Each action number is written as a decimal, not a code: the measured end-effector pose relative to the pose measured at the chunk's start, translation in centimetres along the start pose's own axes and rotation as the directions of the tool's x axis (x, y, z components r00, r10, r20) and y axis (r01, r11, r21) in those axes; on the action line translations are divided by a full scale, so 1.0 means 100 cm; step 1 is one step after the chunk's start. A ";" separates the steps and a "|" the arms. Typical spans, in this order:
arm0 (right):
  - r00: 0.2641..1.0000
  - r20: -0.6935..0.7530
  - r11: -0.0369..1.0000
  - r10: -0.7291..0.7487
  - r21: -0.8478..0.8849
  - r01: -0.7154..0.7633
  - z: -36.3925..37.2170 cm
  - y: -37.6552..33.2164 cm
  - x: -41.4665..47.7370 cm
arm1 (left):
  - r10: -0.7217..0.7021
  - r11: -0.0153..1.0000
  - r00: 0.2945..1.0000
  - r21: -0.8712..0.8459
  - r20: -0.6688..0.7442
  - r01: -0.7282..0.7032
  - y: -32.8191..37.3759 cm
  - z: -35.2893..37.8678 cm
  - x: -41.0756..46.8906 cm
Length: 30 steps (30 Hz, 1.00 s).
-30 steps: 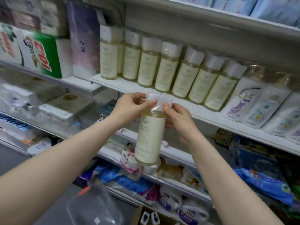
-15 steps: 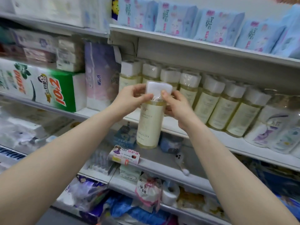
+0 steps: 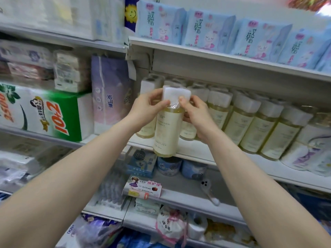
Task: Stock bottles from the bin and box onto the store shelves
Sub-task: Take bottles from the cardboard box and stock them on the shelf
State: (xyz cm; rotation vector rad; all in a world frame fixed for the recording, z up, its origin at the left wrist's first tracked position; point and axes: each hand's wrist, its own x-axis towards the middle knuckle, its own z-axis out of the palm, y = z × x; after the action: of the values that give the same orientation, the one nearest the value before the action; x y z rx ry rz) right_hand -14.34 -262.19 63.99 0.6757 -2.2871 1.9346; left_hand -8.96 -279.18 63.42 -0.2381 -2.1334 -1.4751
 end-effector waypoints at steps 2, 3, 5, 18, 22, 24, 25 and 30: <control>1.000 -0.011 1.000 -0.009 0.004 0.009 0.004 0.000 0.004 | 0.012 1.000 1.000 0.012 -0.008 -0.012 -0.003 -0.002 0.004; 1.000 -0.010 1.000 -0.008 0.009 0.008 0.005 0.002 0.005 | 0.017 1.000 1.000 0.021 -0.011 -0.016 -0.006 -0.002 0.005; 1.000 0.002 1.000 0.004 0.029 -0.005 0.008 0.006 0.006 | 0.025 0.999 1.000 0.032 -0.018 -0.024 -0.011 0.000 0.005; 0.993 -0.115 1.000 -0.006 0.012 0.007 0.034 0.055 -0.027 | -0.019 1.000 0.999 0.012 -0.035 0.020 -0.041 0.019 -0.035; 1.000 -0.030 0.999 0.002 -0.039 -0.004 0.042 0.086 -0.051 | -0.127 0.992 0.989 0.010 0.071 0.127 -0.080 0.023 -0.059; 0.998 -0.068 0.992 0.009 -0.122 -0.018 0.048 0.098 -0.060 | -0.168 0.986 0.982 0.017 0.089 0.167 -0.091 0.025 -0.068; 0.994 -0.106 0.985 0.011 -0.167 -0.029 0.052 0.102 -0.064 | -0.177 0.984 0.980 0.022 0.089 0.176 -0.095 0.026 -0.070; 0.971 -0.239 0.982 0.000 -0.185 -0.045 0.057 0.101 -0.069 | -0.173 0.984 0.985 0.034 -0.010 0.174 -0.097 0.032 -0.074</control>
State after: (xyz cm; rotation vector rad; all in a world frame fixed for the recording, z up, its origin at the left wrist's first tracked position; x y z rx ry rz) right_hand -10.60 -264.55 51.22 0.3761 -2.2957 1.6728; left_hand -7.97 -278.92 50.84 -0.0343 -2.2191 -1.5304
